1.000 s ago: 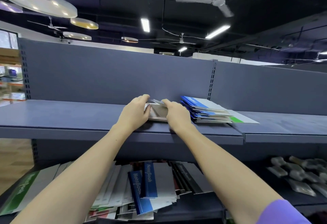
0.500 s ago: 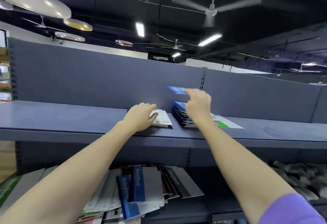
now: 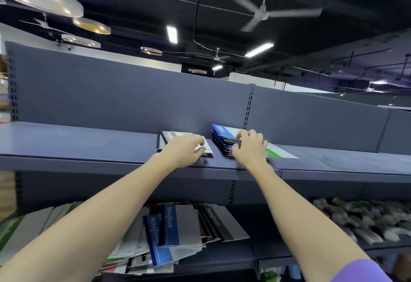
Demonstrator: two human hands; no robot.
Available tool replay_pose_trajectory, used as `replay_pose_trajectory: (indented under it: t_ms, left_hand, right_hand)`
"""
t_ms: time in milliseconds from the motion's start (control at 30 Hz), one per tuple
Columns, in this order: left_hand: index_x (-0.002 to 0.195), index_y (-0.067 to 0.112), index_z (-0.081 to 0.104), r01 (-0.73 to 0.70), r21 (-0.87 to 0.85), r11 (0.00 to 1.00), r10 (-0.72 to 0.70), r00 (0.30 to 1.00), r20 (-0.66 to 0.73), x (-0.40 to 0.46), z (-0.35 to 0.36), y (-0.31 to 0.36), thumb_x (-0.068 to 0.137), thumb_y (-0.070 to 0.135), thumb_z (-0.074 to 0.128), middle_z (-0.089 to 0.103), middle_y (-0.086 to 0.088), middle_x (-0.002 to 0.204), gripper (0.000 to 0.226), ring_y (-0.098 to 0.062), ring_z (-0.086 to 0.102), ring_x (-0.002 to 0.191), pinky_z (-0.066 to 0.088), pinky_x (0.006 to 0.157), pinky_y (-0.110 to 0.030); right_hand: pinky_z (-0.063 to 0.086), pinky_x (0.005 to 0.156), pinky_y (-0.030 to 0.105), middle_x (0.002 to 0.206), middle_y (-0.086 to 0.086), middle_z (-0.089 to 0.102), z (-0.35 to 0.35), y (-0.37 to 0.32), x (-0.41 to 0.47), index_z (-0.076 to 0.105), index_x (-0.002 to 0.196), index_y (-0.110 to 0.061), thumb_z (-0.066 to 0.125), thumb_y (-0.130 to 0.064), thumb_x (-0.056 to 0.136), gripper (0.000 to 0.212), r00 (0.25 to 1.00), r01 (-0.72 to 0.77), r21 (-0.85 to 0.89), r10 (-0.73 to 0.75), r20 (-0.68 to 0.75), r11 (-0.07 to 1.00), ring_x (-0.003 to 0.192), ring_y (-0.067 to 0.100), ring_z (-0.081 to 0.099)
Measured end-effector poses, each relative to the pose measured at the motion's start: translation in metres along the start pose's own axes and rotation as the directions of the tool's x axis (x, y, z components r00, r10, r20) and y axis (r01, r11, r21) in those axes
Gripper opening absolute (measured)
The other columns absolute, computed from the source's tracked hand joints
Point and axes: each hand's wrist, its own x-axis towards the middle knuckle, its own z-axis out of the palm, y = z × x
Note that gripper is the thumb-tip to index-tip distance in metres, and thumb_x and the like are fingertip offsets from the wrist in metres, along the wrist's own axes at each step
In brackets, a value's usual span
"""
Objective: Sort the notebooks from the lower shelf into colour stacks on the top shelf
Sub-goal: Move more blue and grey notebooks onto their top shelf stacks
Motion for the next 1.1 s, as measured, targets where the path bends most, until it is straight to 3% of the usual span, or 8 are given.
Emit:
replay_pose_trajectory:
  t_ms: [167,300,433,533,633,700,900,1100]
  left_hand:
    - [0.108,0.02,0.062,-0.123,-0.085,0.989,0.123,0.992,-0.011,-0.002,0.013,0.04,0.1,0.034,0.047,0.068,-0.001,0.105,0.022,-0.026,0.059,0.097,0.048,0.081,-0.039]
    - [0.104,0.018,0.064,-0.246,-0.173,0.954,0.243,0.969,-0.039,-0.013,0.033,0.086,0.1,0.033,0.049,0.068,0.002,0.097,0.022,-0.021,0.057,0.091,0.05,0.078,-0.039]
    - [0.086,0.013,0.061,-0.391,-0.151,0.908,0.374,0.918,-0.129,-0.029,0.066,0.115,0.097,0.025,0.05,0.061,0.001,0.075,0.019,-0.023,0.052,0.077,0.047,0.07,-0.04]
    - [0.095,0.017,0.061,-0.441,-0.108,0.891,0.44,0.897,-0.037,-0.053,0.102,0.126,0.096,0.026,0.049,0.063,0.003,0.079,0.015,-0.024,0.056,0.076,0.044,0.074,-0.037]
    - [0.116,0.022,0.056,-0.298,-0.148,0.943,0.323,0.925,0.198,-0.082,0.138,0.115,0.099,0.032,0.045,0.065,0.002,0.099,0.023,-0.024,0.06,0.09,0.042,0.078,-0.035]
    - [0.12,0.022,0.055,-0.222,-0.119,0.968,0.248,0.923,0.296,-0.1,0.157,0.095,0.099,0.032,0.045,0.064,0.0,0.105,0.025,-0.025,0.06,0.098,0.043,0.079,-0.036]
    - [0.132,0.022,0.051,0.002,0.029,1.0,-0.013,0.923,0.384,-0.136,0.179,0.046,0.1,0.036,0.045,0.061,-0.003,0.125,0.036,-0.028,0.052,0.118,0.039,0.097,-0.041]
    - [0.144,0.021,0.042,0.224,0.146,0.964,-0.266,0.842,0.469,-0.161,0.183,0.005,0.099,0.039,0.045,0.05,-0.008,0.142,0.048,-0.032,0.044,0.129,0.036,0.105,-0.043]
  right_hand:
    - [0.038,0.092,0.042,0.106,0.011,0.056,-0.007,0.025,-0.034,0.058,0.101,-0.013,0.054,-0.016,0.089,0.013,0.997,0.04,0.12,-0.031,-0.07,0.992,0.104,0.033,0.048]
    - [0.044,0.08,0.042,0.096,0.01,0.055,-0.014,0.066,-0.08,0.048,0.088,-0.013,0.049,-0.023,0.098,0.014,0.99,-0.131,0.234,0.141,-0.023,0.963,0.091,0.031,0.051]
    - [0.047,0.082,0.042,0.098,0.01,0.055,0.001,0.104,-0.134,0.05,0.095,-0.013,0.051,-0.024,0.097,0.011,0.969,-0.227,0.159,0.207,0.135,0.961,0.092,0.031,0.053]
    - [0.048,0.087,0.041,0.105,0.007,0.057,0.021,0.113,-0.165,0.054,0.106,-0.014,0.052,-0.026,0.097,0.015,0.94,-0.231,0.125,0.188,0.284,0.965,0.096,0.028,0.056]
    - [0.049,0.088,0.038,0.109,0.004,0.057,0.043,0.105,-0.186,0.057,0.114,-0.015,0.053,-0.028,0.098,0.022,0.909,-0.236,0.152,0.162,0.385,0.96,0.097,0.023,0.057]
    - [0.049,0.089,0.039,0.111,0.004,0.056,0.058,0.096,-0.197,0.057,0.116,-0.015,0.053,-0.029,0.098,0.023,0.889,-0.235,0.168,0.142,0.436,0.957,0.099,0.023,0.058]
    - [0.047,0.094,0.041,0.115,0.008,0.056,0.103,0.065,-0.213,0.057,0.118,-0.013,0.05,-0.029,0.099,0.026,0.84,-0.206,0.214,0.061,0.539,0.955,0.105,0.028,0.057]
    - [0.047,0.096,0.042,0.12,0.01,0.057,0.139,0.035,-0.208,0.056,0.122,-0.013,0.051,-0.028,0.099,0.028,0.792,-0.159,0.269,-0.039,0.609,0.95,0.111,0.03,0.056]
